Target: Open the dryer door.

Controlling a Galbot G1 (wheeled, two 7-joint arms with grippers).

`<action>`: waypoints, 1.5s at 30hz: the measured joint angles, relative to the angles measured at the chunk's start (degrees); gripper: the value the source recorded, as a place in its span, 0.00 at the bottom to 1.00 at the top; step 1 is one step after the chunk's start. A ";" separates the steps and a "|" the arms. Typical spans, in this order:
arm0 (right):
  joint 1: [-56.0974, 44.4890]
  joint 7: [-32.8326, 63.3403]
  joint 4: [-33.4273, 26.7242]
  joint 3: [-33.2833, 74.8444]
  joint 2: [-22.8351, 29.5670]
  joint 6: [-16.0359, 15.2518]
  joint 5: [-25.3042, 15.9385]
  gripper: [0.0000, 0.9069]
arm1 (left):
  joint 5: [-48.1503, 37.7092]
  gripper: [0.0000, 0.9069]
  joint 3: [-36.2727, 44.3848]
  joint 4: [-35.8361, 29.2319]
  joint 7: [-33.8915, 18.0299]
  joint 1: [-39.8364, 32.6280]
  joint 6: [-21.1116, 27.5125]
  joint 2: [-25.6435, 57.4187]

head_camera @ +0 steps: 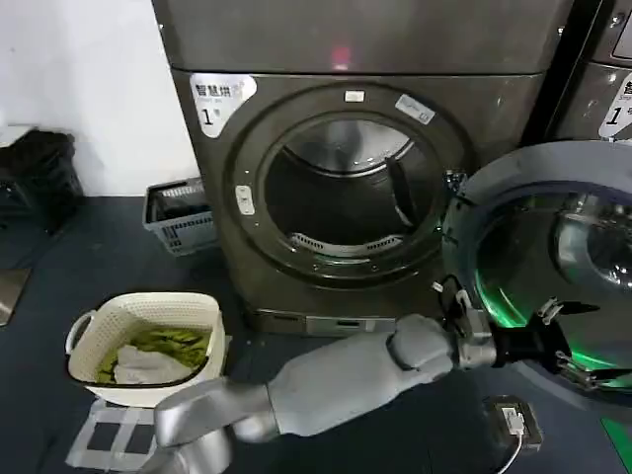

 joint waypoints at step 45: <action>1.17 -0.38 1.17 -0.44 -0.76 3.62 -2.45 1.00 | 1.20 1.00 -7.84 -22.91 -4.10 6.36 -21.12 34.83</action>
